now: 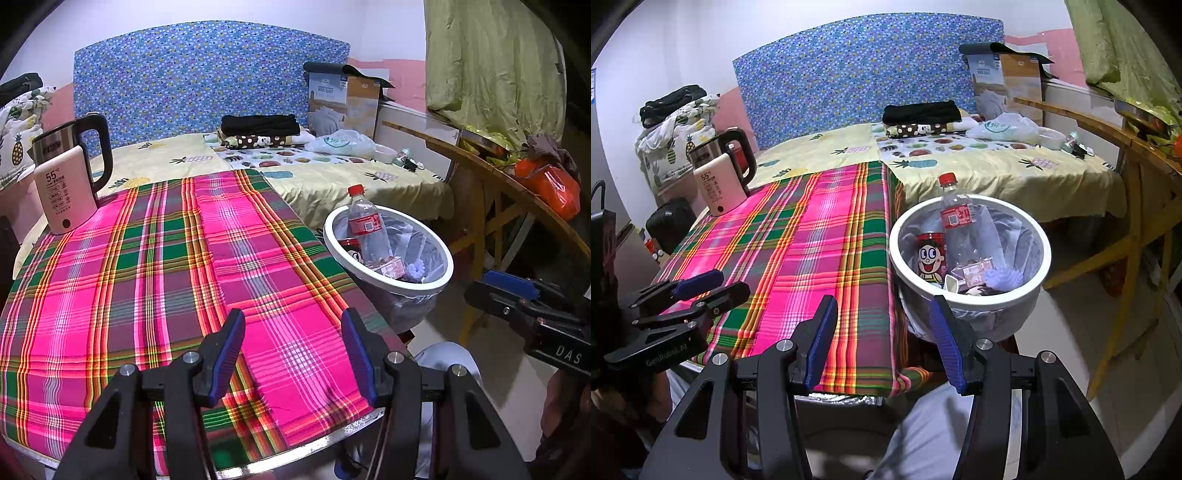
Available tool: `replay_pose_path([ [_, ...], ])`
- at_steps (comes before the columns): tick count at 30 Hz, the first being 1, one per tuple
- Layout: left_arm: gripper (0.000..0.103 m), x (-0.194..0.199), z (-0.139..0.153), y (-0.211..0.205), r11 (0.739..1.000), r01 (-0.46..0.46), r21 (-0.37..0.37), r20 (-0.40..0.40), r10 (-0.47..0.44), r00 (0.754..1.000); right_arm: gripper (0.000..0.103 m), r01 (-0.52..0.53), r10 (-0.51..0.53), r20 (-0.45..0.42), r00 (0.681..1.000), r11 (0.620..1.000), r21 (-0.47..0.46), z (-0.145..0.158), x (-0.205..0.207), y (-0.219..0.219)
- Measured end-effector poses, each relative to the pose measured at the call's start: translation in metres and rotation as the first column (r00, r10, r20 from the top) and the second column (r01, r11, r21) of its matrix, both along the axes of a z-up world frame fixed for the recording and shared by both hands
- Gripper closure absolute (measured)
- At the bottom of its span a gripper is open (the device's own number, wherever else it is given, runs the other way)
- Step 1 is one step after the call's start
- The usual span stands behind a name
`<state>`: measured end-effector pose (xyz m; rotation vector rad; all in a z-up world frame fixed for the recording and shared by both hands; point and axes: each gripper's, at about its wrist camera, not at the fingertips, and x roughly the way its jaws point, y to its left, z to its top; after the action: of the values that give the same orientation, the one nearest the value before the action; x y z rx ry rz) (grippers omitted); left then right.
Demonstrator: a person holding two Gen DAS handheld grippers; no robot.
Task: Collect trash
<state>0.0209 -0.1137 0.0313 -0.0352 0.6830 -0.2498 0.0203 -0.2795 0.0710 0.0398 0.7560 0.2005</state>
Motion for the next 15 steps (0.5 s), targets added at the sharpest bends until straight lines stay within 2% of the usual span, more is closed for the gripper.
replay_pose_path([
  [15,0.047,-0.0017,-0.0026,0.0042,1.000,-0.007,0.002,-0.002,0.007,1.000,0.050,-0.001,0.001,0.001,1.000,1.000,-0.001,0.0003,0.0000,0.0001],
])
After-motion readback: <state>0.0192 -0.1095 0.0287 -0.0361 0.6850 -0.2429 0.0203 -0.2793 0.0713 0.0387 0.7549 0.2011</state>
